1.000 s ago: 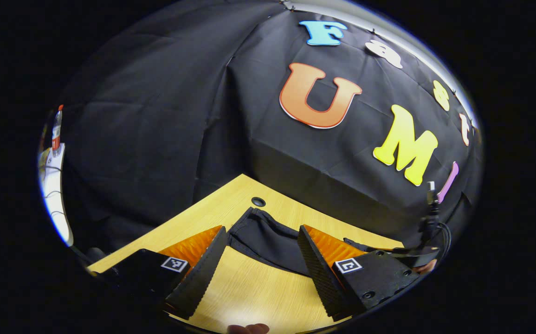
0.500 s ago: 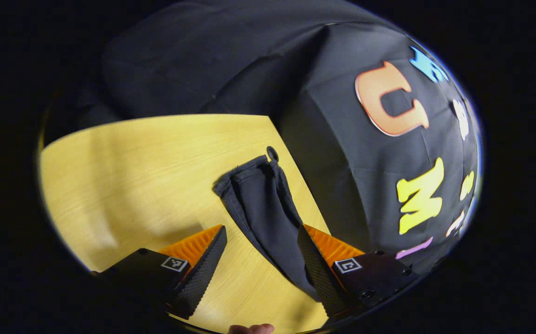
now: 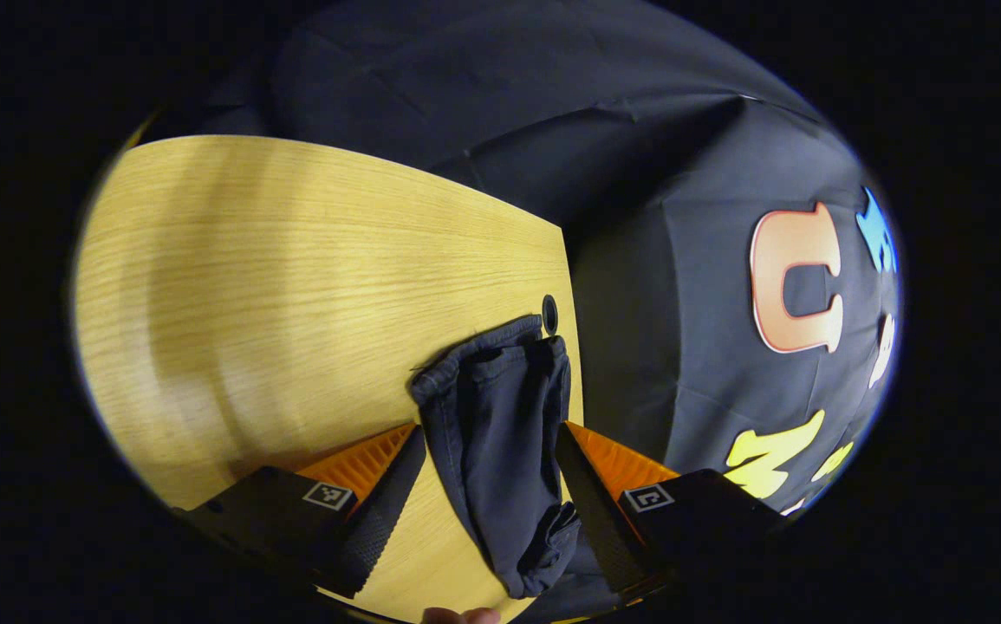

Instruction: Grasp the waist and the cuffs of the jeans and fold them to make the two legs overlap; first hold the waist and fold one-third of the jeans toward the cuffs, then hold the cuffs and fold the remaining one-third in the same direction to finish folding.

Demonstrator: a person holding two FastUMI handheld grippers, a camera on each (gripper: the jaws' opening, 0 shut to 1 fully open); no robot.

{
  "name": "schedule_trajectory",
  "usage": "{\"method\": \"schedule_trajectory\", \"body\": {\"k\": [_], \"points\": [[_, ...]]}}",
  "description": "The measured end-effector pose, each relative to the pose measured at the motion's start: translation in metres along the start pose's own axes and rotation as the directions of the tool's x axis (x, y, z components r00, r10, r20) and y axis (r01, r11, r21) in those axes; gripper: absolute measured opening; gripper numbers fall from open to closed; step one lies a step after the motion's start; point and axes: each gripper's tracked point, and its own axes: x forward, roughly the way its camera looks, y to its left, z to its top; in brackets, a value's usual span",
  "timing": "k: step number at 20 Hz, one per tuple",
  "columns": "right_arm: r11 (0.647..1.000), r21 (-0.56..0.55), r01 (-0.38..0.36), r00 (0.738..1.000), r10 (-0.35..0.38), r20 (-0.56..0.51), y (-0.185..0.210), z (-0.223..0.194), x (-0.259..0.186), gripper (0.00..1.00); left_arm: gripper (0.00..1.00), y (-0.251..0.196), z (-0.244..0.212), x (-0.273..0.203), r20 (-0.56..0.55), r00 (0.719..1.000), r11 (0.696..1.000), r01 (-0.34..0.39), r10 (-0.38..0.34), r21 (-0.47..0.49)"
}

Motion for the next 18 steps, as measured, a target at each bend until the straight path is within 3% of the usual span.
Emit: {"method": "schedule_trajectory", "body": {"k": [3,4,6,7,9,10,11,12,13,14,16,18], "points": [[1.0,0.008,0.008,1.0,-0.008,0.01,-0.001,0.002,-0.003,0.93,0.97,-0.002,0.003,0.009,-0.008,1.0,1.0,-0.001,0.001,-0.01],[1.0,-0.002,0.014,1.0,-0.014,0.011,-0.002,0.001,-0.005,0.98,0.96,-0.001,0.004,0.015,-0.012,1.0,1.0,-0.015,0.015,-0.011],[0.999,-0.026,0.023,1.0,-0.023,0.014,-0.001,-0.001,-0.003,0.93,0.95,0.005,0.0,0.025,-0.022,0.998,0.998,-0.061,0.061,-0.014],[0.999,-0.035,0.031,0.999,-0.03,0.016,-0.003,-0.002,-0.004,0.98,0.63,0.007,0.0,0.027,-0.026,0.997,0.997,-0.069,0.068,-0.023],[0.998,-0.036,0.044,0.999,-0.044,0.02,-0.005,-0.006,-0.004,0.98,0.5,0.013,-0.001,0.026,-0.025,0.995,0.995,-0.098,0.098,-0.015],[0.998,-0.029,0.052,0.998,-0.051,0.024,-0.005,-0.008,-0.004,0.98,0.21,0.017,-0.002,0.029,-0.024,0.993,0.993,-0.114,0.114,-0.011],[0.998,-0.021,0.061,0.998,-0.061,0.028,-0.007,-0.009,-0.004,0.98,0.12,0.016,-0.003,0.028,-0.022,0.993,0.993,-0.119,0.119,-0.004],[0.998,-0.011,0.069,0.997,-0.069,0.033,-0.006,-0.008,-0.005,0.98,0.27,0.011,-0.003,0.027,-0.02,0.993,0.994,-0.114,0.114,0.004],[0.997,0.001,0.078,0.996,-0.077,0.04,-0.007,-0.007,-0.006,0.98,0.15,0.002,-0.003,0.023,-0.015,0.996,0.996,-0.093,0.093,0.016],[0.996,0.013,0.084,0.995,-0.085,0.047,-0.008,-0.007,-0.006,0.98,0.12,-0.011,-0.004,0.02,-0.007,0.998,0.997,-0.064,0.064,0.037],[0.995,0.036,0.093,0.994,-0.095,0.06,-0.009,-0.006,-0.008,0.99,0.11,-0.033,-0.006,0.011,0.005,1.0,0.994,-0.027,0.026,0.107],[0.994,0.049,0.103,0.991,-0.106,0.08,-0.011,-0.003,-0.012,0.93,0.1,-0.044,0.002,-0.01,0.005,1.0,0.983,0.008,-0.009,0.186]]}}
